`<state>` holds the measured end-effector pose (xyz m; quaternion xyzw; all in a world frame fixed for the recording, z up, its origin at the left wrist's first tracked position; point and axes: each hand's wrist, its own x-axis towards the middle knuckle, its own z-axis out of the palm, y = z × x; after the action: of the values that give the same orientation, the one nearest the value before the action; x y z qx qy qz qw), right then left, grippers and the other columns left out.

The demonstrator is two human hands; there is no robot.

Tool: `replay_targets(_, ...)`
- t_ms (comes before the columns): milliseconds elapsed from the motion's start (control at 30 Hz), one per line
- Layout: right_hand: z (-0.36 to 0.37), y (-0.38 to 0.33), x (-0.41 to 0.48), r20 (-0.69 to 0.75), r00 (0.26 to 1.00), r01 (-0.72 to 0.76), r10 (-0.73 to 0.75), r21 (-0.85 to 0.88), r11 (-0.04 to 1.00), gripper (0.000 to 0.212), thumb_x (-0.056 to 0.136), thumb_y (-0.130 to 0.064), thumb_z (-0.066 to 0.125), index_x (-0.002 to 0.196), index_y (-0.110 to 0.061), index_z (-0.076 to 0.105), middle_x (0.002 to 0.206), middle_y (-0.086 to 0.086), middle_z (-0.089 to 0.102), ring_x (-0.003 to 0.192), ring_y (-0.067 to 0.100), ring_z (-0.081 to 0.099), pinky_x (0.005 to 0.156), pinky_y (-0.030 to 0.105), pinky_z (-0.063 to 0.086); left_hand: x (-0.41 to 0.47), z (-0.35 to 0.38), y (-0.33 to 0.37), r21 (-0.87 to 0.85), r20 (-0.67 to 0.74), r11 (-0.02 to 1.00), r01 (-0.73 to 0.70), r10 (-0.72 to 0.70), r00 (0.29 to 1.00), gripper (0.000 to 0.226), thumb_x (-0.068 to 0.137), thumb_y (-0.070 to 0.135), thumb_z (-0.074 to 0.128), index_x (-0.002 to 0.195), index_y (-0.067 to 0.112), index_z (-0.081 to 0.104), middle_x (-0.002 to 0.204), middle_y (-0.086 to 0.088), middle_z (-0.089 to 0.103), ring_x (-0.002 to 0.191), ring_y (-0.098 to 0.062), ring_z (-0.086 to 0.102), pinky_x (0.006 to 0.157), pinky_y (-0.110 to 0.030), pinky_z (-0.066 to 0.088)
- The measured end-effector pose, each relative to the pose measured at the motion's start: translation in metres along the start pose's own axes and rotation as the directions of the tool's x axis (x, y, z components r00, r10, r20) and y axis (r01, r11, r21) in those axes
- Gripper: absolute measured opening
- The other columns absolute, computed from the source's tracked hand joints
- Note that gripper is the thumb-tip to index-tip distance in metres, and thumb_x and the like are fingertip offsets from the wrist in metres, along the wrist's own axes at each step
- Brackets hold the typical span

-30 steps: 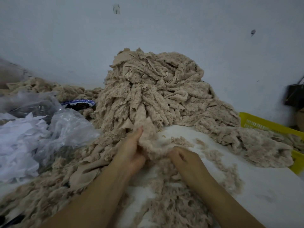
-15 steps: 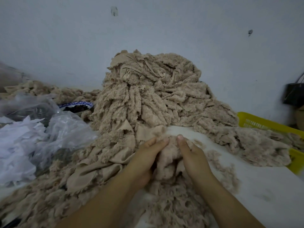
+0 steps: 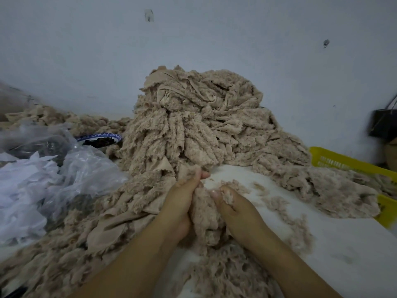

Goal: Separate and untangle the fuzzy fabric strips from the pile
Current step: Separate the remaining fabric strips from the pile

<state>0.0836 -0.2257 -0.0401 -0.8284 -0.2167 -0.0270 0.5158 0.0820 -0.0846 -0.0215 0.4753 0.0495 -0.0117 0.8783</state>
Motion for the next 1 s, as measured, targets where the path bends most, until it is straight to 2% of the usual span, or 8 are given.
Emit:
replay_targets(233, -0.032, -0.003, 0.005, -0.436, 0.861, -0.049, 0.261, 0.44, 0.897, 0.027, 0.104, -0.037, 0.043, 0.084, -0.032, 0.061, 0.08, -0.013, 0.072, 0.067, -0.008, 0.066, 0.061, 0.013, 0.052, 0.011, -0.02, 0.018, -0.082, -0.104, 0.987, -0.141, 0.132, 0.986, 0.032, 0.101, 0.025, 0.05, 0.125, 0.005, 0.059, 0.059, 0.006, 0.045, 0.048, -0.005, 0.038, 0.044, -0.015, 0.034)
replay_targets(300, -0.037, -0.003, 0.006, -0.364, 0.85, -0.075, 0.382, 0.633, 0.77, 0.024, 0.105, -0.035, 0.042, 0.102, -0.023, 0.063, 0.088, 0.015, 0.075, 0.076, 0.023, 0.073, 0.062, 0.036, 0.06, 0.004, -0.009, 0.009, 0.257, -0.041, 0.961, -0.097, 0.111, 0.993, 0.049, 0.098, 0.032, 0.058, 0.142, 0.014, 0.049, 0.091, 0.006, 0.063, 0.065, -0.007, 0.059, 0.059, -0.017, 0.044)
replay_targets(400, -0.038, -0.009, 0.009, -0.266, 0.874, 0.025, 0.408, 0.861, 0.507, 0.023, 0.105, -0.026, 0.044, 0.111, -0.011, 0.06, 0.083, 0.005, 0.077, 0.078, 0.017, 0.075, 0.056, 0.027, 0.059, -0.002, 0.0, -0.005, 0.643, 0.071, 0.742, -0.19, 0.189, 0.979, 0.073, 0.09, 0.065, 0.053, 0.153, 0.043, 0.023, 0.15, 0.017, 0.038, 0.125, -0.008, 0.054, 0.099, -0.032, 0.045)
replay_targets(533, -0.036, -0.011, 0.011, -0.166, 0.935, 0.04, 0.314, 0.928, 0.371, 0.029, 0.104, -0.02, 0.045, 0.126, -0.002, 0.054, 0.098, 0.012, 0.076, 0.09, 0.021, 0.074, 0.062, 0.029, 0.059, -0.007, 0.0, -0.004, 0.787, 0.283, 0.47, -0.399, 0.299, 0.911, 0.063, 0.081, 0.077, 0.043, 0.14, 0.056, 0.041, 0.152, 0.031, 0.025, 0.144, 0.0, 0.02, 0.115, -0.032, 0.024)
replay_targets(633, -0.033, -0.011, 0.011, -0.121, 0.954, 0.002, 0.273, 0.918, 0.397, 0.033, 0.103, -0.017, 0.047, 0.129, 0.002, 0.052, 0.108, 0.018, 0.073, 0.098, 0.027, 0.072, 0.072, 0.034, 0.061, -0.01, 0.004, -0.009, 0.821, 0.345, 0.382, -0.424, 0.259, 0.902, 0.014, 0.087, 0.066, 0.058, 0.099, 0.06, 0.06, 0.102, 0.033, 0.057, 0.099, 0.012, 0.051, 0.087, -0.013, 0.045)
replay_targets(733, -0.032, -0.007, 0.009, -0.235, 0.923, -0.049, 0.306, 0.715, 0.697, 0.027, 0.102, -0.017, 0.047, 0.128, -0.016, 0.055, 0.077, 0.003, 0.072, 0.069, 0.022, 0.067, 0.061, 0.032, 0.055, -0.005, 0.001, -0.011, 0.785, 0.266, 0.463, -0.411, 0.348, 0.899, 0.035, 0.099, 0.031, 0.055, 0.065, 0.032, 0.049, 0.057, 0.015, 0.048, 0.05, -0.002, 0.041, 0.052, -0.019, 0.037)
replay_targets(867, -0.026, -0.002, 0.003, -0.256, 0.959, -0.055, 0.125, 0.263, 0.963, 0.038, 0.103, -0.026, 0.042, 0.114, -0.061, 0.054, 0.061, -0.007, 0.056, 0.051, 0.015, 0.047, 0.047, 0.025, 0.039, -0.006, 0.002, -0.003, 0.549, 0.035, 0.801, -0.24, 0.265, 0.964, 0.023, 0.101, 0.027, 0.052, 0.083, 0.021, 0.064, 0.076, -0.008, 0.063, 0.068, -0.014, 0.056, 0.066, -0.03, 0.044)
replay_targets(1000, -0.012, -0.008, 0.0, -0.074, 0.997, -0.012, 0.015, 0.04, 0.999, 0.007, 0.093, -0.053, 0.056, 0.096, -0.051, 0.063, 0.1, -0.021, 0.067, 0.088, -0.007, 0.061, 0.065, 0.004, 0.042, -0.007, 0.001, -0.001, 0.393, 0.056, 0.896, -0.206, 0.2, 0.978, 0.022, 0.098, 0.037, 0.057, 0.095, 0.023, 0.075, 0.1, -0.007, 0.075, 0.089, -0.021, 0.07, 0.08, -0.035, 0.054)
